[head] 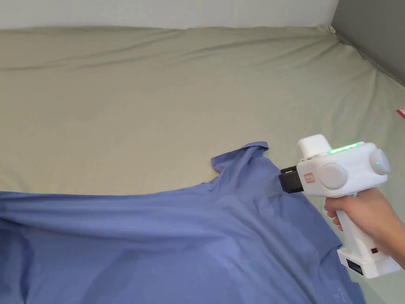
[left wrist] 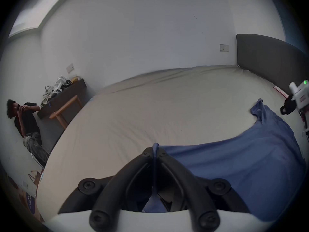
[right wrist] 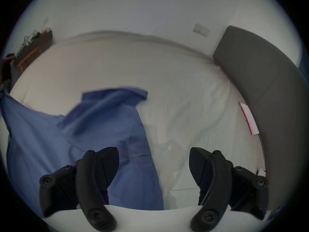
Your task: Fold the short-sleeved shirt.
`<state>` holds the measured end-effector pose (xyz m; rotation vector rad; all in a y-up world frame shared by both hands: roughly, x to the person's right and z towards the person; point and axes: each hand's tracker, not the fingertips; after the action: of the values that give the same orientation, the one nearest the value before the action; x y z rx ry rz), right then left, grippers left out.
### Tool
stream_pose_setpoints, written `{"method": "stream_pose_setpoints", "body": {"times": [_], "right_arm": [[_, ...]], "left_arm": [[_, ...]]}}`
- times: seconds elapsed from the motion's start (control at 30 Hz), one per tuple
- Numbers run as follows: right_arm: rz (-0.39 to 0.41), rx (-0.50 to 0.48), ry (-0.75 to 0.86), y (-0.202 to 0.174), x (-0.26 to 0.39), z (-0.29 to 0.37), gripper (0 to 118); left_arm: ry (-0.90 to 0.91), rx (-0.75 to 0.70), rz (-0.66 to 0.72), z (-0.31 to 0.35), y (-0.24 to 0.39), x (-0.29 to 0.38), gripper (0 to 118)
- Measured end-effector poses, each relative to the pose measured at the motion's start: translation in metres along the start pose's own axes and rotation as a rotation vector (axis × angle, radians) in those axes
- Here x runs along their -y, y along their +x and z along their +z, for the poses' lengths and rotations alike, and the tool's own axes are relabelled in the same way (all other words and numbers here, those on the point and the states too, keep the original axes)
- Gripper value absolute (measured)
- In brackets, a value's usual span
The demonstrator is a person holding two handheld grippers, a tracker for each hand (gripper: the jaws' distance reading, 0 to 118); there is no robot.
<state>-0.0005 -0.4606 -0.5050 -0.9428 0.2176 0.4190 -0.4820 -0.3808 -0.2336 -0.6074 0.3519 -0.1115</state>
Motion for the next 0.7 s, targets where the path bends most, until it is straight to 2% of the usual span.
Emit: {"method": "stream_pose_setpoints", "body": {"times": [0.13, 0.17, 0.2, 0.23, 0.27, 0.3, 0.33, 0.37, 0.4, 0.47, 0.5, 0.6, 0.67, 0.7], "right_arm": [[-0.009, -0.016, -0.125, -0.007, 0.007, -0.041, 93], [-0.010, -0.016, -0.091, -0.010, 0.010, -0.042, 93], [-0.021, -0.009, -0.051, -0.009, 0.008, -0.036, 88], [-0.024, -0.011, -0.060, -0.008, 0.008, -0.036, 76], [-0.026, -0.037, -0.074, -0.009, 0.008, -0.036, 52], [-0.036, -0.114, -0.075, -0.008, 0.007, -0.034, 29], [-0.057, -0.197, -0.064, -0.008, 0.006, -0.031, 29], [-0.027, -0.140, -0.056, -0.012, 0.006, -0.028, 21], [0.040, -0.114, -0.055, -0.020, 0.005, -0.027, 4], [0.135, -0.046, -0.053, -0.031, 0.006, -0.020, 4], [0.153, -0.026, -0.046, -0.033, 0.005, -0.012, 4], [0.080, -0.033, 0.062, -0.021, 0.003, 0.032, 4], [0.077, 0.013, 0.139, -0.013, 0.003, 0.068, 4], [0.101, 0.055, 0.197, -0.012, 0.004, 0.089, 4]], "left_arm": [[-0.010, 0.003, -0.006, 0.015, 0.000, 0.012, 0], [-0.015, 0.003, -0.014, 0.018, 0.002, 0.015, 0], [-0.020, 0.001, -0.022, 0.015, 0.000, 0.022, 0], [-0.026, 0.001, -0.032, 0.016, 0.001, 0.025, 0], [-0.033, -0.001, -0.038, 0.017, 0.002, 0.027, 0], [-0.039, -0.001, -0.036, 0.017, 0.003, 0.029, 0], [-0.043, 0.003, -0.029, 0.016, 0.001, 0.035, 0], [-0.048, 0.006, -0.019, 0.016, 0.001, 0.037, 0], [-0.057, 0.007, -0.010, 0.016, 0.002, 0.038, 0], [-0.058, 0.001, -0.006, 0.019, 0.003, 0.043, 0], [-0.058, -0.002, -0.002, 0.021, 0.003, 0.043, 0], [-0.031, -0.003, 0.030, 0.035, -0.005, 0.041, 0], [-0.004, -0.004, 0.036, 0.049, -0.008, 0.032, 0], [0.011, 0.006, 0.034, 0.055, -0.011, 0.025, 0]]}}
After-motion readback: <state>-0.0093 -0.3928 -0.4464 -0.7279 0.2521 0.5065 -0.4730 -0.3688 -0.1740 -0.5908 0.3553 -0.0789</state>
